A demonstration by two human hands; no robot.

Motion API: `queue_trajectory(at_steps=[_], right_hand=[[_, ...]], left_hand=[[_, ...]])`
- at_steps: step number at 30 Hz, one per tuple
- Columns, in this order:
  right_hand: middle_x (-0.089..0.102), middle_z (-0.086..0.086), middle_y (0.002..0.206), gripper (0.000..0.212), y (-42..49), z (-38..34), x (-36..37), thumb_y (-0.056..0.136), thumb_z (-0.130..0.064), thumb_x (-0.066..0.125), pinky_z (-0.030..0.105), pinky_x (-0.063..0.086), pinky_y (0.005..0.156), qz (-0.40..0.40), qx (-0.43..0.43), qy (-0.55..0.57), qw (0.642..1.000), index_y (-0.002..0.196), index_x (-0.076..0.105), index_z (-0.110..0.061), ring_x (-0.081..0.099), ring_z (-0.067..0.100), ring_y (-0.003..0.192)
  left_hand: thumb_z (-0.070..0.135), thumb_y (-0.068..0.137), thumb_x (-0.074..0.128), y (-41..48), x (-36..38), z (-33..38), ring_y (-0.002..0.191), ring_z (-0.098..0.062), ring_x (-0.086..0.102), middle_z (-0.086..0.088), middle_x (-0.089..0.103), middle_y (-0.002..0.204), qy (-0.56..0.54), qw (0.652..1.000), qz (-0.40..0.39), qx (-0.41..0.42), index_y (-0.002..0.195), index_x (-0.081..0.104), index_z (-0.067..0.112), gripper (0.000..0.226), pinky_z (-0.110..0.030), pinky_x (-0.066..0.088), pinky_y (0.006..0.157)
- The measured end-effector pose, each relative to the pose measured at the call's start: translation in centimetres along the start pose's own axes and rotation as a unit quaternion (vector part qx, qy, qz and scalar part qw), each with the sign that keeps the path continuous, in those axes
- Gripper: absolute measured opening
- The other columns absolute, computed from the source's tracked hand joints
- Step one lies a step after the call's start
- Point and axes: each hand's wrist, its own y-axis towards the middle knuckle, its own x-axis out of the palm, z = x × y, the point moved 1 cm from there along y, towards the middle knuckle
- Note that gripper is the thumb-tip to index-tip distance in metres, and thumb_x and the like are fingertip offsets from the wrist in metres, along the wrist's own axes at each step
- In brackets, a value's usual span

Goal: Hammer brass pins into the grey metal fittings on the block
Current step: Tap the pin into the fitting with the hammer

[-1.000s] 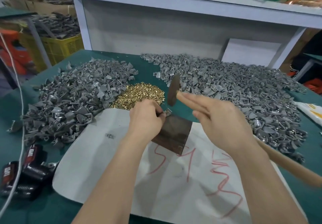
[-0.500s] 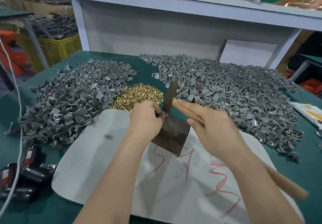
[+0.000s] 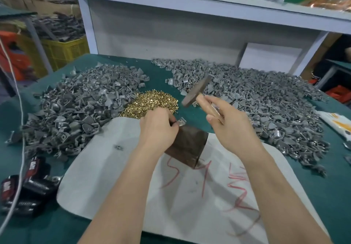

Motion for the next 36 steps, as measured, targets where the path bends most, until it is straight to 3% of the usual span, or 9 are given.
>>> queue_trajectory(at_steps=[6, 9, 11, 15, 19, 23, 25, 31, 36], right_hand=[[0.062, 0.012, 0.085, 0.024, 1.8, 2.1, 3.3, 0.095, -0.029, 0.047, 0.036, 0.050, 0.072, -0.111, 0.177, -0.024, 0.978, 0.100, 0.064, -0.013, 0.062, 0.033, 0.084], [0.062, 0.012, 0.081, 0.026, 1.9, 2.6, 3.0, 0.095, -0.027, 0.046, 0.031, 0.042, 0.068, -0.144, 0.158, -0.090, 0.973, 0.080, 0.064, -0.015, 0.060, 0.033, 0.085], [0.065, 0.012, 0.087, 0.024, 1.8, 2.7, 2.8, 0.096, -0.025, 0.047, 0.031, 0.044, 0.073, -0.148, 0.148, -0.109, 0.972, 0.087, 0.067, -0.016, 0.059, 0.031, 0.087], [0.067, -0.005, 0.093, 0.025, 2.4, 0.8, 2.0, 0.094, -0.034, 0.051, 0.027, 0.046, 0.079, -0.003, 0.050, 0.039, 0.998, 0.106, 0.068, -0.021, 0.060, 0.014, 0.088], [0.064, -0.011, 0.060, 0.013, 3.5, -1.7, 2.5, 0.091, -0.021, 0.059, 0.013, 0.045, 0.051, -0.131, 0.021, 0.158, 0.979, 0.080, 0.066, -0.022, 0.055, -0.001, 0.051], [0.065, -0.002, 0.073, 0.013, 6.8, -1.0, 1.1, 0.095, -0.015, 0.054, 0.022, 0.052, 0.065, 0.085, 0.147, 0.221, 0.961, 0.088, 0.065, -0.014, 0.059, 0.007, 0.063], [0.065, -0.002, 0.075, 0.012, 8.1, -0.7, 1.0, 0.095, -0.016, 0.053, 0.029, 0.055, 0.071, 0.117, 0.161, 0.217, 0.956, 0.092, 0.064, -0.014, 0.060, 0.010, 0.067], [0.069, 0.003, 0.100, 0.007, 8.5, -0.8, 4.8, 0.086, -0.021, 0.067, 0.032, 0.047, 0.086, -0.093, 0.099, 0.019, 0.990, 0.091, 0.070, -0.018, 0.061, 0.019, 0.092], [0.065, 0.004, 0.110, 0.032, 9.9, -1.7, 7.6, 0.083, -0.032, 0.070, 0.030, 0.046, 0.086, -0.108, 0.081, -0.052, 0.990, 0.112, 0.065, -0.021, 0.059, 0.023, 0.102]], left_hand=[[0.020, 0.090, 0.062, 0.2, 0.0, -0.1, 0.102, -0.023, 0.059, 0.005, 0.069, 0.097, 0.005, 1.000, 0.010, 0.003, 0.077, 0.068, 0.026, 0.016, -0.043, 0.045, 0.095], [0.021, 0.091, 0.061, 0.3, 0.1, -0.1, 0.105, -0.022, 0.058, 0.005, 0.069, 0.101, 0.010, 1.000, 0.014, 0.006, 0.088, 0.072, 0.024, 0.012, -0.043, 0.044, 0.096], [0.022, 0.092, 0.060, 0.3, 0.1, -0.1, 0.107, -0.021, 0.057, 0.006, 0.068, 0.104, 0.007, 1.000, 0.016, 0.012, 0.091, 0.070, 0.025, 0.011, -0.044, 0.042, 0.098], [0.022, 0.091, 0.059, 0.2, 0.2, 0.2, 0.104, -0.019, 0.060, 0.007, 0.068, 0.102, -0.026, 0.999, 0.015, 0.038, 0.090, 0.066, 0.027, 0.008, -0.043, 0.042, 0.097], [0.019, 0.091, 0.058, 0.1, 0.2, 0.2, 0.104, -0.019, 0.061, 0.005, 0.069, 0.102, -0.070, 0.995, 0.044, 0.057, 0.100, 0.066, 0.023, 0.013, -0.042, 0.043, 0.098], [0.016, 0.092, 0.057, 0.4, -0.2, -0.2, 0.108, -0.016, 0.058, 0.004, 0.064, 0.113, -0.170, 0.979, 0.110, 0.036, 0.120, 0.058, 0.016, 0.027, -0.040, 0.042, 0.100], [0.014, 0.093, 0.055, 0.6, -0.5, -0.5, 0.105, -0.012, 0.057, 0.004, 0.063, 0.113, -0.210, 0.970, 0.124, 0.011, 0.117, 0.059, 0.016, 0.025, -0.033, 0.043, 0.099], [0.007, 0.093, 0.048, 1.2, -1.6, -1.6, 0.088, 0.000, 0.054, 0.011, 0.061, 0.098, -0.434, 0.871, 0.190, -0.128, 0.106, 0.062, 0.017, 0.022, -0.011, 0.041, 0.077], [0.003, 0.093, 0.047, 1.4, -1.7, -1.8, 0.072, 0.003, 0.052, 0.010, 0.059, 0.090, -0.561, 0.776, 0.215, -0.193, 0.106, 0.061, 0.013, 0.021, -0.003, 0.040, 0.054]])
